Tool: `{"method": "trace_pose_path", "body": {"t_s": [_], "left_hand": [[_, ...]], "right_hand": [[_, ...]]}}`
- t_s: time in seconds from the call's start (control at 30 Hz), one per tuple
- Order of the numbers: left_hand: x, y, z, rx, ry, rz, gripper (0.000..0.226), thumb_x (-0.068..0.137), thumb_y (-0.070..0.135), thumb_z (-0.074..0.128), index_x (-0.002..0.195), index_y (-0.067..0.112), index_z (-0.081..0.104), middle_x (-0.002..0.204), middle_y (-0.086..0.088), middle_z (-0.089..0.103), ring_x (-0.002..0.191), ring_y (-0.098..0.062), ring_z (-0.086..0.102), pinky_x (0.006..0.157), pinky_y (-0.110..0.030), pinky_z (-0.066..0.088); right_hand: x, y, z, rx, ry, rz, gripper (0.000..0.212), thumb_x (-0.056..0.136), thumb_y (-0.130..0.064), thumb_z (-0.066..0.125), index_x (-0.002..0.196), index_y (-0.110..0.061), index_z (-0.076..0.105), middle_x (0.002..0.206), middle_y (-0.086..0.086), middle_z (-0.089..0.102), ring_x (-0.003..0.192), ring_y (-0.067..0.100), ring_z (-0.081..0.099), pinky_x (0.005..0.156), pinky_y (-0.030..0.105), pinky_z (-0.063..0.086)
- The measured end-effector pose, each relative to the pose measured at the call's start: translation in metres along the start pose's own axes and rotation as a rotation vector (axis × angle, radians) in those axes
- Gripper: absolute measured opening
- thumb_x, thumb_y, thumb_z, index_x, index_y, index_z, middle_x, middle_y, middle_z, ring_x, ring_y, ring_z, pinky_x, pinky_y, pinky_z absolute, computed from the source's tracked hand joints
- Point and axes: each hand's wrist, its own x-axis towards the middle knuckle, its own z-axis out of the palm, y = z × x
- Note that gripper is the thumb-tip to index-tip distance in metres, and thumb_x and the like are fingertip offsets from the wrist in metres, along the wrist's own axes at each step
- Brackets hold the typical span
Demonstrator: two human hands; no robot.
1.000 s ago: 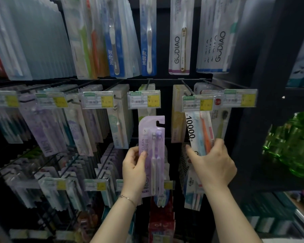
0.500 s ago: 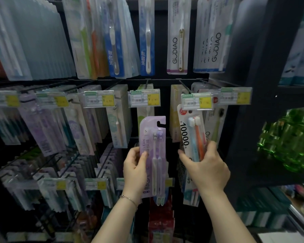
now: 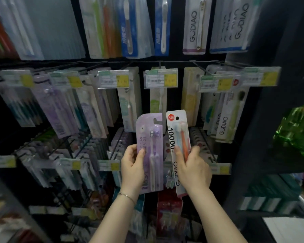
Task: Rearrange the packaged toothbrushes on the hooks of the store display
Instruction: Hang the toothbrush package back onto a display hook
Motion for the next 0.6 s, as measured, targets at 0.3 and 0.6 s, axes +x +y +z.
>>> {"method": "trace_pose_path", "body": {"t_s": [0.3,0.6], "left_hand": [[-0.002,-0.020,-0.045,0.010,0.025,-0.076,0.009,0.099,0.012,0.059,0.103,0.014,0.067,0.101,0.001,0.074,0.099,-0.019,0.069,0.089,-0.037,0.056],[-0.002,-0.045,-0.103,0.037,-0.053,-0.165,0.010,0.098,0.008,0.059,0.101,0.013,0.068,0.101,0.000,0.075,0.100,-0.018,0.070,0.085,-0.029,0.056]], "right_hand": [[-0.019,-0.023,0.039,0.013,-0.101,-0.015,0.050,0.095,-0.065,0.027,0.101,-0.016,0.035,0.082,0.003,0.055,0.082,0.031,0.064,0.053,0.035,0.024],[-0.041,-0.029,0.088,0.093,-0.169,-0.084,0.051,0.089,-0.067,0.023,0.100,-0.018,0.035,0.071,-0.009,0.049,0.058,0.016,0.052,0.044,0.021,0.022]]}}
